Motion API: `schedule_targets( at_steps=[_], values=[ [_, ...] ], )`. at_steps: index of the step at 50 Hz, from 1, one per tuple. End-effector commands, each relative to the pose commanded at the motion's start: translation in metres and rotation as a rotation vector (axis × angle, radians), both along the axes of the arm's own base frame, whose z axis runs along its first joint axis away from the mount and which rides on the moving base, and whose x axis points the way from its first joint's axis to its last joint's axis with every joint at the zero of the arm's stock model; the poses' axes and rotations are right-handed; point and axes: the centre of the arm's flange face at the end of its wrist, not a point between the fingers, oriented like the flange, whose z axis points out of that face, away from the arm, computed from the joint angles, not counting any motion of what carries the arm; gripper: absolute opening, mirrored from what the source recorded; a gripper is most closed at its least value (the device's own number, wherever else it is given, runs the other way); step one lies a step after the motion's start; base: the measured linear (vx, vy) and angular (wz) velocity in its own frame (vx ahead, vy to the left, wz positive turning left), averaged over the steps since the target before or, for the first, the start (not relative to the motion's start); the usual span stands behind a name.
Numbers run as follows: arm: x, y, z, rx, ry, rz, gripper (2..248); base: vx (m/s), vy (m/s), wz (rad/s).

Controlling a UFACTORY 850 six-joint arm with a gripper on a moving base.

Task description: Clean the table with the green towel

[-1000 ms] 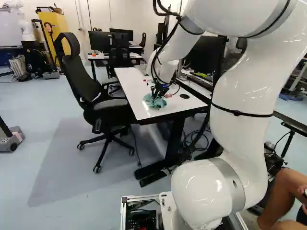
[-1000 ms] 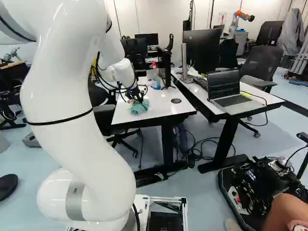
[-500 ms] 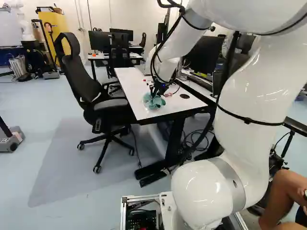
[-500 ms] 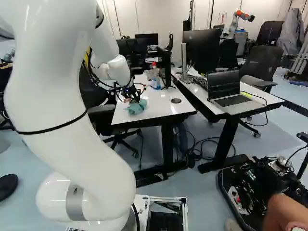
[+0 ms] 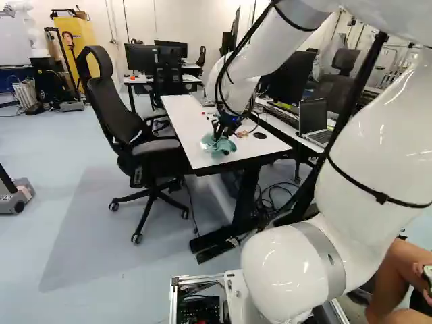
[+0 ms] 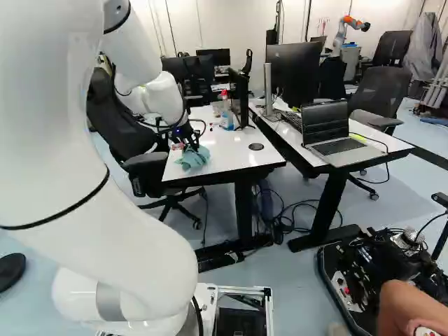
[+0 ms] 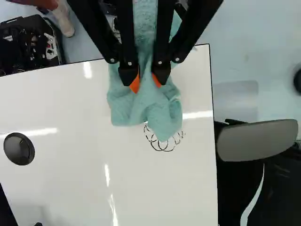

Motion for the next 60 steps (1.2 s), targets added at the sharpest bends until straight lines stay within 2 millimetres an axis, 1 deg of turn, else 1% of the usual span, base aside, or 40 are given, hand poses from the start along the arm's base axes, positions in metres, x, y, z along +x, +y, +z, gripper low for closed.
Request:
schedule_targets(
  at_steps=[30, 37, 55, 60],
  values=[
    [-0.002, 0.000, -0.001, -0.003, 0.027, 0.000, 46, 0.000, 0.000, 0.000],
    [-0.001, -0.004, -0.001, -0.003, 0.027, -0.008, 46, 0.000, 0.000, 0.000],
    [0.019, -0.030, 0.000, 0.000, -0.003, -0.069, 46, 0.000, 0.000, 0.000],
    [0.027, -0.033, 0.001, 0.001, -0.010, -0.078, 46, 0.000, 0.000, 0.000]
  ],
)
